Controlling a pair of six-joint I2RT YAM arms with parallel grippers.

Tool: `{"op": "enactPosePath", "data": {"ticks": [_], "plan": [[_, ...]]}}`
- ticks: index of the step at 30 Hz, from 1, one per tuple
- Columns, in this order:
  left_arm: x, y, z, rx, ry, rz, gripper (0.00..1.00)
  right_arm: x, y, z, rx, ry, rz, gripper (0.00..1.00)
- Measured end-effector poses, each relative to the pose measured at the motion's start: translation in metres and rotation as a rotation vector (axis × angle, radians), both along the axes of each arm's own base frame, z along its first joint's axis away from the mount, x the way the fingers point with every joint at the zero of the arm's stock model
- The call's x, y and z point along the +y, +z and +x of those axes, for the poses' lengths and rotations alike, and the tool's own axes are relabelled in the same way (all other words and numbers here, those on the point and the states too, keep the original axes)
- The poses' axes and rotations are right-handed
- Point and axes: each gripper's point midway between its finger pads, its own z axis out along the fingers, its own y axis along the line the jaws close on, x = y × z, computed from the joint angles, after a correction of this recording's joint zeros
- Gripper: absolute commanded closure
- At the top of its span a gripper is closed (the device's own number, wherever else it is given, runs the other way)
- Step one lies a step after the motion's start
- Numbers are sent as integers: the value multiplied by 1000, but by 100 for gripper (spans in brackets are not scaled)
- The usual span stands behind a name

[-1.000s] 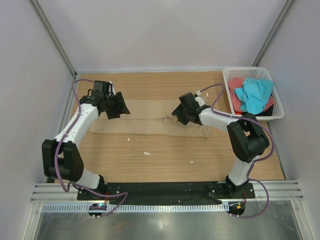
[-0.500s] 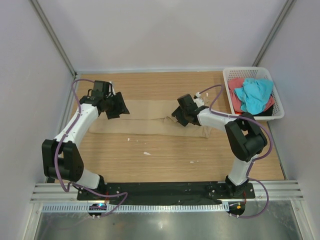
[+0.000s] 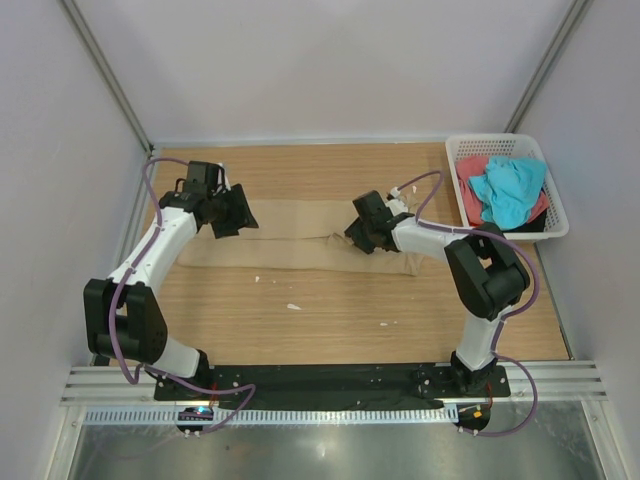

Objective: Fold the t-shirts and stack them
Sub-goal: Fold the tshirt

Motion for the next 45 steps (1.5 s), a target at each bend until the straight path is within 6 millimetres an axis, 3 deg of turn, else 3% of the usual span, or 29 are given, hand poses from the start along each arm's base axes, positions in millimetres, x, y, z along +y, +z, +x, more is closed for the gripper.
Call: {"op": "enactPosePath", "data": {"ticks": [2,6,9,13,21,30,40,45], "plan": [[1,0,0,0,2,3,44,0,0,0,-2,0,-1,64],[1,0,0,0,4,5,43,-1,1,2,-10,-6,-7,86],[1,0,0,0,4,5,44,-1,2,5,-23,-5,-6,95],[1,0,0,1,4,5,44,1,7,9,-40,1,-8,99],[1,-1,0,2,4,5,44,18,28,41,-128,75,-29,99],[1,-1,-1,5,4,6,44,36,32,75,-180,203,-124,99],[1,-2,-1,7,4,6,43,56,37,100,-201,377,-210,63],[1,-2,-1,8,4,5,43,54,69,106,-229,411,-258,62]]}}
